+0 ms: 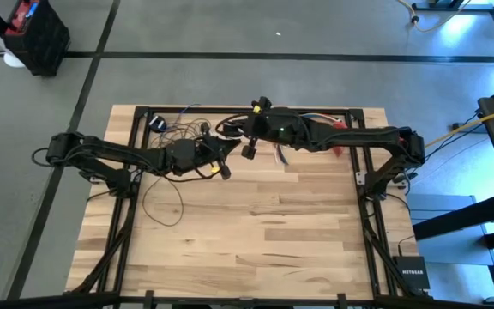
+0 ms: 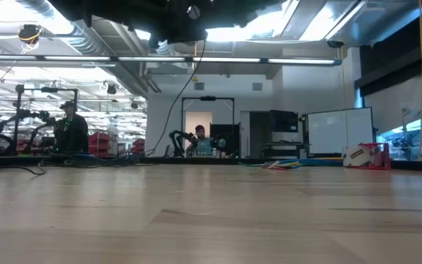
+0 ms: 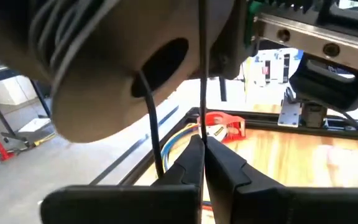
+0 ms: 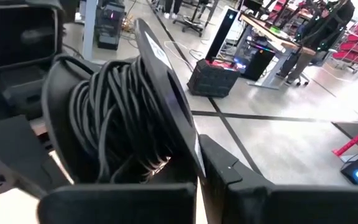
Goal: Coiling cords
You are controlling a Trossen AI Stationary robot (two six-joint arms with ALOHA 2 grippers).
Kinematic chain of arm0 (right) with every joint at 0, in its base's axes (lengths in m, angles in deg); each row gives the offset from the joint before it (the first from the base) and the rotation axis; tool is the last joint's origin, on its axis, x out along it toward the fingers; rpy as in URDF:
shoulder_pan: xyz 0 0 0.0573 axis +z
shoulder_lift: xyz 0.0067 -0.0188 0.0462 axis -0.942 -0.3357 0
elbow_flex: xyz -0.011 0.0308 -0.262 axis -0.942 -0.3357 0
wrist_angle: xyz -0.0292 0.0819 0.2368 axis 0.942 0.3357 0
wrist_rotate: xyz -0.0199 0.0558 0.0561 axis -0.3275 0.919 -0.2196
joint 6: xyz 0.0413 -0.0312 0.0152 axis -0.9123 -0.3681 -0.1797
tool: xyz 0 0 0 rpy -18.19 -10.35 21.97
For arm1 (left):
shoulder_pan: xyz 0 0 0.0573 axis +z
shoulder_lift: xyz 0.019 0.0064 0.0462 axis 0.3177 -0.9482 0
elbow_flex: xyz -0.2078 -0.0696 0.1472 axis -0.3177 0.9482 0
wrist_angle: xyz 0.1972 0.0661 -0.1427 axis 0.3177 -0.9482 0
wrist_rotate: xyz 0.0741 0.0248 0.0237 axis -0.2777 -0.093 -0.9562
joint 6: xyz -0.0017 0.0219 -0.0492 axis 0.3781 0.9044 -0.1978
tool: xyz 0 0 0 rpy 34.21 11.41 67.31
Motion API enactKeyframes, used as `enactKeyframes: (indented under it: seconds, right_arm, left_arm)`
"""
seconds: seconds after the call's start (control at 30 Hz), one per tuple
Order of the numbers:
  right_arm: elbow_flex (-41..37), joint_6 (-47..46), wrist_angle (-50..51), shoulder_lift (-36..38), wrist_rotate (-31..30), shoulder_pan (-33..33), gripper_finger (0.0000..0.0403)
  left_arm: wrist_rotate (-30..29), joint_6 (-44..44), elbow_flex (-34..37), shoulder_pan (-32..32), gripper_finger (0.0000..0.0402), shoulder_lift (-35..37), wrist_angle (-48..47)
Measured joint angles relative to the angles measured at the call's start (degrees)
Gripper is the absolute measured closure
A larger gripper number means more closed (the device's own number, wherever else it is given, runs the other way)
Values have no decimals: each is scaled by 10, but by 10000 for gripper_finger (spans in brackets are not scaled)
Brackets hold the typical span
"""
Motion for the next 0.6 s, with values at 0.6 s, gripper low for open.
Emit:
enactKeyframes:
  seconds: [0.6]
  right_arm:
    - [1, 10, 30, -29, -21, 1, 400]
  left_arm:
    - [-2, 41, 2, -52, 401, 27, 82]
